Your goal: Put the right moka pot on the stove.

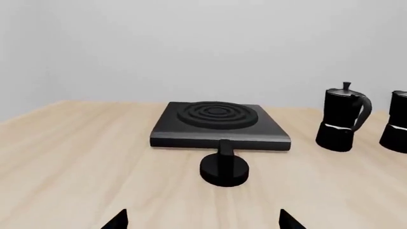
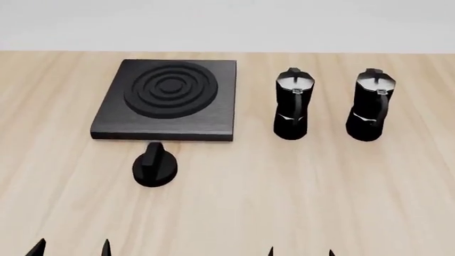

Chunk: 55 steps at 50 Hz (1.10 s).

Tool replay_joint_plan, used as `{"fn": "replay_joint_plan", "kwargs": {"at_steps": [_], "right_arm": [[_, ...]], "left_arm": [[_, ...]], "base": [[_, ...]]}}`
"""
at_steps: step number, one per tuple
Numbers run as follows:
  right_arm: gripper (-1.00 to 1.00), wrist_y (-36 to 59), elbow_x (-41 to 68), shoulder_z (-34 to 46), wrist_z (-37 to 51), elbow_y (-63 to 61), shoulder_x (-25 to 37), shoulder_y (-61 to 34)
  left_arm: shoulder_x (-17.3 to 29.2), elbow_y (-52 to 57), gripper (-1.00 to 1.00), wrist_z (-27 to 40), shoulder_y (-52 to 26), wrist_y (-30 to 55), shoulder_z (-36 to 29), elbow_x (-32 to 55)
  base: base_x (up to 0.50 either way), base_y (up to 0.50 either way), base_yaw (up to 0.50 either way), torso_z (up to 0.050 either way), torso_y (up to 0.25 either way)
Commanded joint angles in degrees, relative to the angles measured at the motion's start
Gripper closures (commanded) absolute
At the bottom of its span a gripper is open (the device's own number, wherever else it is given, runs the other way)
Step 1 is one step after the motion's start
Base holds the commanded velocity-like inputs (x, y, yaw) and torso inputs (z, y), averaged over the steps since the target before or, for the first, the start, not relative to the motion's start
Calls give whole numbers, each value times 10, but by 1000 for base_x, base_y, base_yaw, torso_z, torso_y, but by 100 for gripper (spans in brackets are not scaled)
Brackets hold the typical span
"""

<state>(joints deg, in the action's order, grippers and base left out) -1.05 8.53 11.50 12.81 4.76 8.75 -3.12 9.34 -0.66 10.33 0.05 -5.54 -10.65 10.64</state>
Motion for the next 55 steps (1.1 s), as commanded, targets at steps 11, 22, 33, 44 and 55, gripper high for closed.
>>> {"fn": "replay_joint_plan", "kwargs": {"at_steps": [11,22,33,44,55], "right_arm": [[-100,3,3,10,8,-1,6,-2],[-100,-4,9,13,7,6,8,-3],[-100,-8,13,16,10,10,10,-4],[-100,-10,17,19,10,13,12,-6],[-100,-14,17,25,13,21,13,-10]], "left_arm": [[6,1,-100,7,-1,-2,-7,6],[9,0,-100,10,-1,-4,-10,9],[12,3,-100,15,-1,-1,-13,12],[14,1,-100,17,-2,-4,-17,13],[17,0,-100,20,-3,-7,-20,17]], "base": [[115,121,0,0,0],[116,112,0,0,0],[119,16,0,0,0],[119,0,0,0,0],[119,0,0,0,1]]}}
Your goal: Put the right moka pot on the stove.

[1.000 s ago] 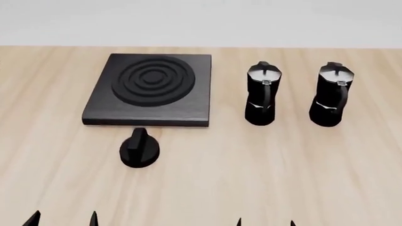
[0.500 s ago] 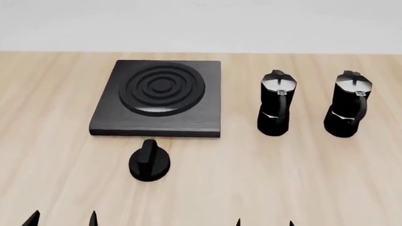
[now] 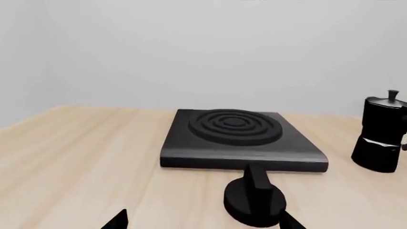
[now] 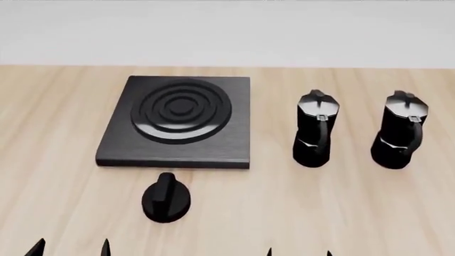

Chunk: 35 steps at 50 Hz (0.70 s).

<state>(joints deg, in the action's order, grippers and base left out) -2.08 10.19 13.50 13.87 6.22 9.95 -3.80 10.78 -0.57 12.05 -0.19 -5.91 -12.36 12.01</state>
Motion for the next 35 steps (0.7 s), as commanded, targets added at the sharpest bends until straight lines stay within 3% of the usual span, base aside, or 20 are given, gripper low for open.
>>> {"fn": "replay_joint_plan", "kwargs": {"at_steps": [1,35], "right_arm": [[-100,-2,2,5,2,5,2,-3],[-100,-6,6,18,9,13,8,-8]], "left_arm": [[2,-1,-100,2,0,-3,-3,3],[9,-1,-100,12,-2,-7,-11,10]], "base": [[121,0,0,0,0],[136,14,0,0,0]]}}
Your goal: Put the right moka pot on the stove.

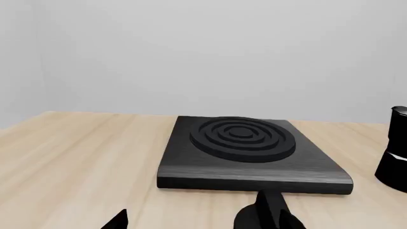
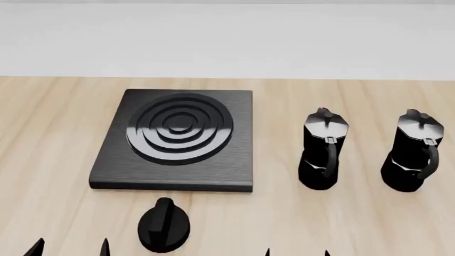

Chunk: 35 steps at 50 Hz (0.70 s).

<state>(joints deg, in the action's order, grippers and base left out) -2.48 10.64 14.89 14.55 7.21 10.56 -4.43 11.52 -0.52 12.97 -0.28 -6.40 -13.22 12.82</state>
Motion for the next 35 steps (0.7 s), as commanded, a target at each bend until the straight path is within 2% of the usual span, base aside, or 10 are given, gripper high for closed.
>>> {"fn": "replay_joint_plan", "kwargs": {"at_steps": [1,35], "right_arm": [[-100,-4,2,4,1,5,2,-1],[-100,-6,9,14,6,16,6,-10]], "left_arm": [[2,-1,-100,3,-1,-2,-3,2],[8,-6,-100,10,-4,-4,-11,8]], "base": [[145,31,0,0,0],[142,33,0,0,0]]}}
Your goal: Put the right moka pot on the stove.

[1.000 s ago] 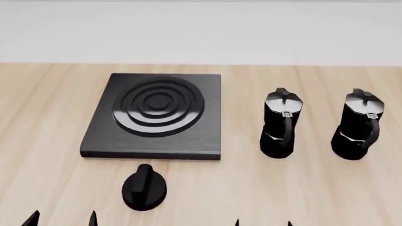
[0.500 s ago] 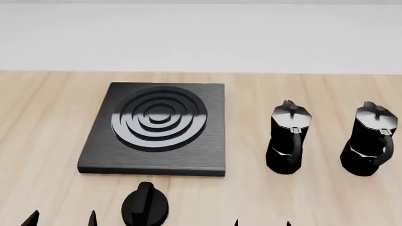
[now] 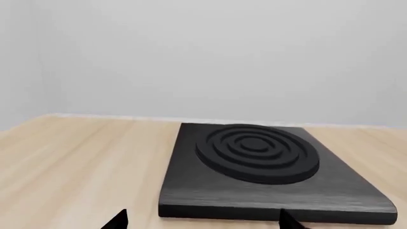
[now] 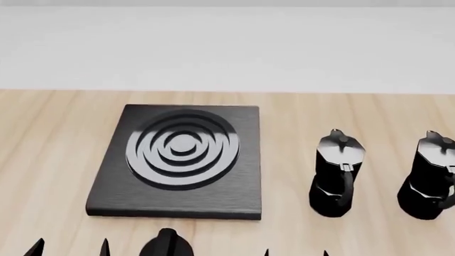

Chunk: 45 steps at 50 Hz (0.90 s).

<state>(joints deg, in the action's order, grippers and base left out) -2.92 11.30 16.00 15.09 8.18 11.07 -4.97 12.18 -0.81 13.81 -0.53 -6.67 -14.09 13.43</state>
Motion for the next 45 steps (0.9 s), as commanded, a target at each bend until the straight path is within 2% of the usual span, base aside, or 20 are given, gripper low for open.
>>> {"fn": "replay_joint_plan", "kwargs": {"at_steps": [1,24,32,38,45], "right_arm": [[-100,-3,3,3,0,9,0,-5],[-100,0,8,9,4,4,6,-6],[-100,21,15,9,10,-42,17,4],[-100,51,13,14,17,-81,27,3],[-100,110,19,13,28,-160,49,7]], "left_arm": [[2,-3,-100,3,-1,-1,-3,2],[4,-6,-100,12,-3,-4,-6,4],[10,7,-100,7,5,-11,-15,1],[29,67,-100,11,18,46,-18,21],[67,218,-100,39,46,133,-17,31]], "base": [[137,35,0,0,0],[142,40,0,0,0],[35,10,0,0,0],[0,0,0,0,0],[0,0,0,0,0]]}}
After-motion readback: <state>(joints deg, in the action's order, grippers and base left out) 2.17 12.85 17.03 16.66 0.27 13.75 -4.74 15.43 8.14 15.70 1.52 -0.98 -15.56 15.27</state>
